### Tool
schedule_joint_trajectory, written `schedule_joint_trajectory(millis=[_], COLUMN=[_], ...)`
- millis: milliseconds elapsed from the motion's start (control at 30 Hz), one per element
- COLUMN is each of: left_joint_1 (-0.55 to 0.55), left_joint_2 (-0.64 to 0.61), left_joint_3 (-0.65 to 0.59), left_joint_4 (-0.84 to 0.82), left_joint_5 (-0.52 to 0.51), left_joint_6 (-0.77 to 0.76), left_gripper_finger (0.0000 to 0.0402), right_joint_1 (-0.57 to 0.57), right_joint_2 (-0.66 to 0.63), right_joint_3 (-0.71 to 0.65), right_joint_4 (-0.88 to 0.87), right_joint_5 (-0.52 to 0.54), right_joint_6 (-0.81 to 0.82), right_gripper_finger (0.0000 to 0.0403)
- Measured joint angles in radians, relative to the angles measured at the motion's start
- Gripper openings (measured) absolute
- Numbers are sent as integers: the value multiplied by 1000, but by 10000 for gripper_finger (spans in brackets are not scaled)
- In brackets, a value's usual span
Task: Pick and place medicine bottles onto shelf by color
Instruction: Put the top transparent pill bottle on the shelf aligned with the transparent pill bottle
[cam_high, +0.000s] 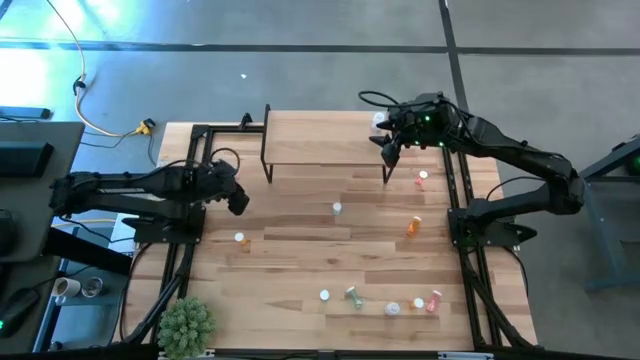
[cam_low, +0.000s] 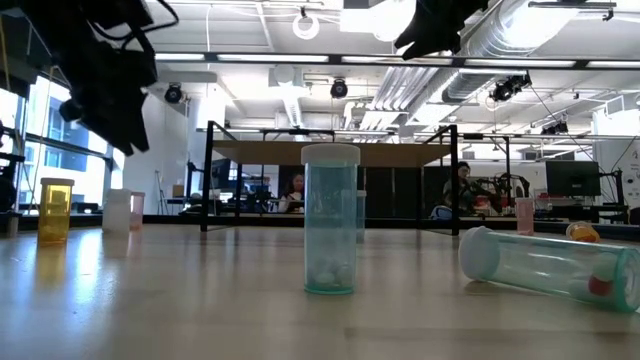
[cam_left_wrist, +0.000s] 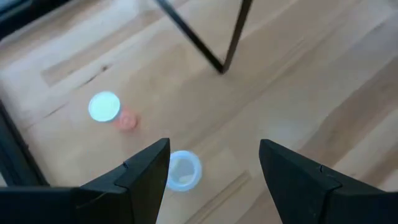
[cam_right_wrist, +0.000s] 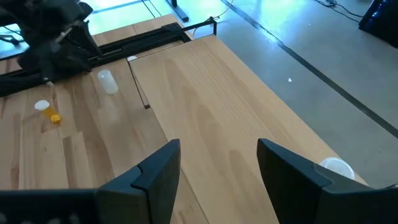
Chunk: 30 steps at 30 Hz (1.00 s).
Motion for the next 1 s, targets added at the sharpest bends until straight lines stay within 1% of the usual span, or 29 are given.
schedule_joint_trajectory(millis=[133,433,600,1000], left_joint_1=[32,71,81,80], left_joint_2=[59,160,208,315], left_joint_3=[0,0,0,0], left_joint_4=[0,0,0,1], left_joint_5=[0,7,36,41], left_joint_6=[-3,-87,-129,-173], left_gripper_finger=[236,236,236,236], right_joint_1=[0,0,0,0], right_joint_2=[0,0,0,0], right_joint_3=[0,0,0,0], right_joint_4=[0,0,0,0], right_joint_5=[0,0,0,0], right_joint_6=[0,0,0,0], right_gripper_finger=[204,204,204,204])
